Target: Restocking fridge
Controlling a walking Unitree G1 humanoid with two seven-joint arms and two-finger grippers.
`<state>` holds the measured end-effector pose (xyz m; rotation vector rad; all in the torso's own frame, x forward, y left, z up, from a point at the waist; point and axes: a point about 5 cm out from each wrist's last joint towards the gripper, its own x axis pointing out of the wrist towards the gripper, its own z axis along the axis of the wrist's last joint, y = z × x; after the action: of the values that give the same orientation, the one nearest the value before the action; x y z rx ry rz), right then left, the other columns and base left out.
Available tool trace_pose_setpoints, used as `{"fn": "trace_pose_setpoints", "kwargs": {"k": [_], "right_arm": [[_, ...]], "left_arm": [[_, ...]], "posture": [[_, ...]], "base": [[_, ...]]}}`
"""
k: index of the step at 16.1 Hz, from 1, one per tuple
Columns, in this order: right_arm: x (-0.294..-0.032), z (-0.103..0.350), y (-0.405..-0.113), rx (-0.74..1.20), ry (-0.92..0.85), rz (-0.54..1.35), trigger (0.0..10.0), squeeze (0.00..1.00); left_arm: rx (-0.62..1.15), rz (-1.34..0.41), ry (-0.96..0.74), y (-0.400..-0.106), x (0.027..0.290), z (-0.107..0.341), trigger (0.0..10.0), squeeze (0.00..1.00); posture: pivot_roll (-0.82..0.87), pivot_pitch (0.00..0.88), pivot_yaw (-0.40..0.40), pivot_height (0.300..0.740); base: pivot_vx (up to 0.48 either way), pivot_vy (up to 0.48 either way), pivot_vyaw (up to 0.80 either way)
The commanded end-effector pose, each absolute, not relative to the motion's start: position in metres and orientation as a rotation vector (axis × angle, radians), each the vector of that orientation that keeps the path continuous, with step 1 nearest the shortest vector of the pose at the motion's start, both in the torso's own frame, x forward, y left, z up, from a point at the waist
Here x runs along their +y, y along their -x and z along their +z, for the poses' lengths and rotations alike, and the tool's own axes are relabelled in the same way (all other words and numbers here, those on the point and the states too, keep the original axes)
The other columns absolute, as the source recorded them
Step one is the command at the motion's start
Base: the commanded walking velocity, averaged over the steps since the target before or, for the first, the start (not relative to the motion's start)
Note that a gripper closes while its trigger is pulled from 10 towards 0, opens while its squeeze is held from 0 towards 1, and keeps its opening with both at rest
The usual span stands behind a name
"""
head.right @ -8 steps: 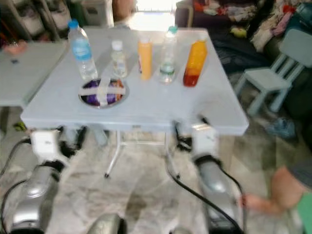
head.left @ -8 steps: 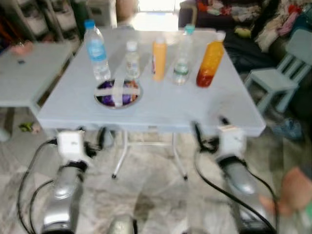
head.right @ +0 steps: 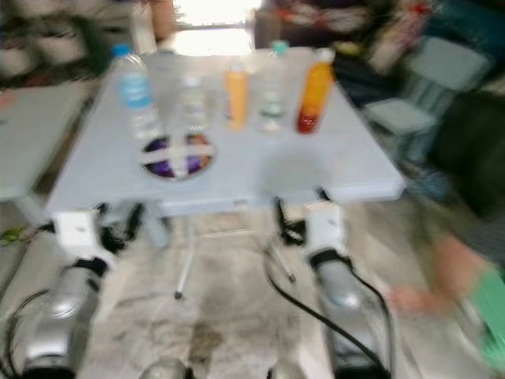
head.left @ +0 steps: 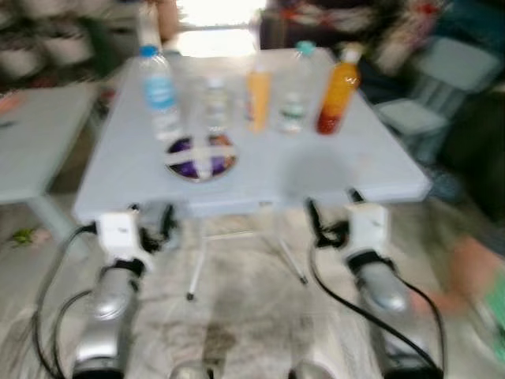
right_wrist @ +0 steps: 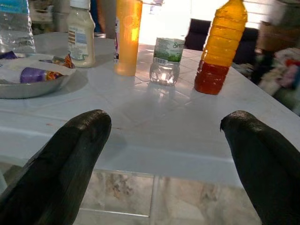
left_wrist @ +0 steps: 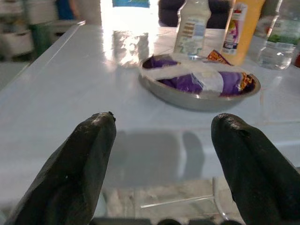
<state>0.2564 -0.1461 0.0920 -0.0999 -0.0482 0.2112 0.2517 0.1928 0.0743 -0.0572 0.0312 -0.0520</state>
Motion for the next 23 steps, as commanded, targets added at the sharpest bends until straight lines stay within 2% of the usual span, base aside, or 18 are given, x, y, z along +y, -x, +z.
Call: {"fn": "trace_pose_setpoints", "kwargs": {"k": [1, 4, 6, 14, 23], "right_arm": [[-0.1561, 0.0922, -0.2565, -0.042, 0.118, 0.188, 10.0, 0.00], [-0.1564, 0.0903, -0.2558, -0.033, 0.120, 0.187, 10.0, 0.00], [-0.1544, 0.0894, -0.2558, -0.031, 0.121, 0.193, 10.0, 0.00], [-0.1486, 0.0923, -0.2574, -0.052, 0.131, 0.239, 10.0, 0.00], [-0.1475, 0.0920, -0.2574, -0.058, 0.136, 0.272, 10.0, 0.00]], "left_arm": [[0.028, -0.079, 0.060, -0.2546, 0.1847, 0.0756, 10.0, 0.00], [0.023, -0.086, 0.051, -0.2550, 0.1838, 0.0762, 10.0, 0.00], [0.022, -0.088, 0.045, -0.2565, 0.1820, 0.0767, 10.0, 0.00], [0.007, -0.050, 0.020, -0.2593, 0.1832, 0.0788, 10.0, 0.00], [0.000, -0.033, 0.011, -0.2613, 0.1831, 0.0786, 10.0, 0.00]], "posture": [[0.03, 0.000, 0.022, 0.740], [0.03, 0.000, 0.023, 0.740], [0.03, 0.000, 0.023, 0.740], [0.04, 0.000, 0.022, 0.740], [0.03, 0.000, 0.018, 0.740]], "base": [[0.000, 0.442, -0.80], [0.000, 0.437, -0.72], [0.152, 0.358, 0.00], [0.286, 0.000, 0.00], [0.000, 0.000, 0.58]]}}
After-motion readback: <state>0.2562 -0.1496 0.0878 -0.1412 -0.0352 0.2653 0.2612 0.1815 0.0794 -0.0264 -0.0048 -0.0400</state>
